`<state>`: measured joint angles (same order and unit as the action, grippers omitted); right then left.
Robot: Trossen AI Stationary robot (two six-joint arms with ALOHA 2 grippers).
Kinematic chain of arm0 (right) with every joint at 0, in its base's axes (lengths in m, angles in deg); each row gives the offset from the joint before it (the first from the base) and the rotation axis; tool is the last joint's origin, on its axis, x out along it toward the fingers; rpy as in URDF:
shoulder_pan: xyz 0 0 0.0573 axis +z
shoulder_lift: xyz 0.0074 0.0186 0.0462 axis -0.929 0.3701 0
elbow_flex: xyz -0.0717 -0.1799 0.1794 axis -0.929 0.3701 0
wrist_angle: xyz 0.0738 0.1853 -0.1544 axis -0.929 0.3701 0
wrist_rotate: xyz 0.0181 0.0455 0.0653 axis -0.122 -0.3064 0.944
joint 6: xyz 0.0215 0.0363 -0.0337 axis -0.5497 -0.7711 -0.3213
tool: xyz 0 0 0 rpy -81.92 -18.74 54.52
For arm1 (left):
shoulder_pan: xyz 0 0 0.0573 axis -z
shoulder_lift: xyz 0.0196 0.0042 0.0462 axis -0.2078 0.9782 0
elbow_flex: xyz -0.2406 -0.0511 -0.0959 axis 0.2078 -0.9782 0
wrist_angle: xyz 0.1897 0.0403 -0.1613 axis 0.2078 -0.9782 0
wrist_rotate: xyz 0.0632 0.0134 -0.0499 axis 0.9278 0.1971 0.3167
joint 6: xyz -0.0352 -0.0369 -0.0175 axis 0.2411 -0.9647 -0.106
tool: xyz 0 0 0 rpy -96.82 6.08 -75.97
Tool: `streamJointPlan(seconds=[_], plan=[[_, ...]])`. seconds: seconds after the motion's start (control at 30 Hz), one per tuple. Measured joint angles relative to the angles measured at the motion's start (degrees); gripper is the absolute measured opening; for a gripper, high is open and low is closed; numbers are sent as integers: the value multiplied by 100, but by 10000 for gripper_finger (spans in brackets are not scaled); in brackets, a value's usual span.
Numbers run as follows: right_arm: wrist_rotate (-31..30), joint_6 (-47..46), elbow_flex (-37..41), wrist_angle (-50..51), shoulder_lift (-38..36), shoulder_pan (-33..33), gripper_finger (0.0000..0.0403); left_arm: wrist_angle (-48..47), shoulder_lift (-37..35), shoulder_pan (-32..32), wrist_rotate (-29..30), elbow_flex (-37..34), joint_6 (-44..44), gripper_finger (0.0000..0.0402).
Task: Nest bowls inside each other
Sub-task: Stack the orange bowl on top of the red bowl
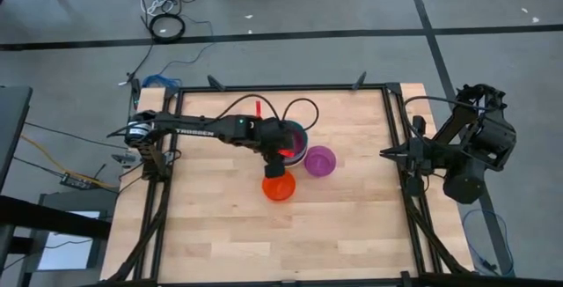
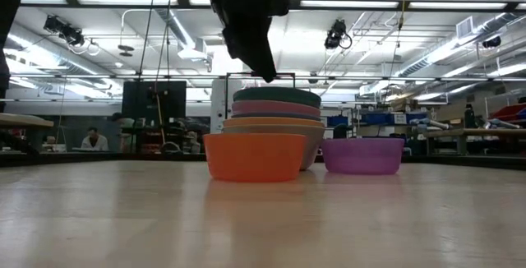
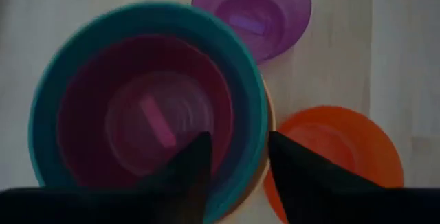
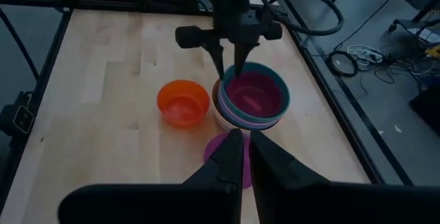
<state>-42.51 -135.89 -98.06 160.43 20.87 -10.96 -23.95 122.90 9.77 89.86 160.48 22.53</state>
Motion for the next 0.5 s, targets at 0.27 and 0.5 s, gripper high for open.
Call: streamJointPlan(seconds=[0.27, 0.5], plan=[[4, -90, 0, 20, 0, 0, 15, -1240, -31, 678, -375, 696, -466, 185], [-55, -46, 0, 35, 0, -2, 15, -1046, 109, 1681, -554, 359, -1072, 185]])
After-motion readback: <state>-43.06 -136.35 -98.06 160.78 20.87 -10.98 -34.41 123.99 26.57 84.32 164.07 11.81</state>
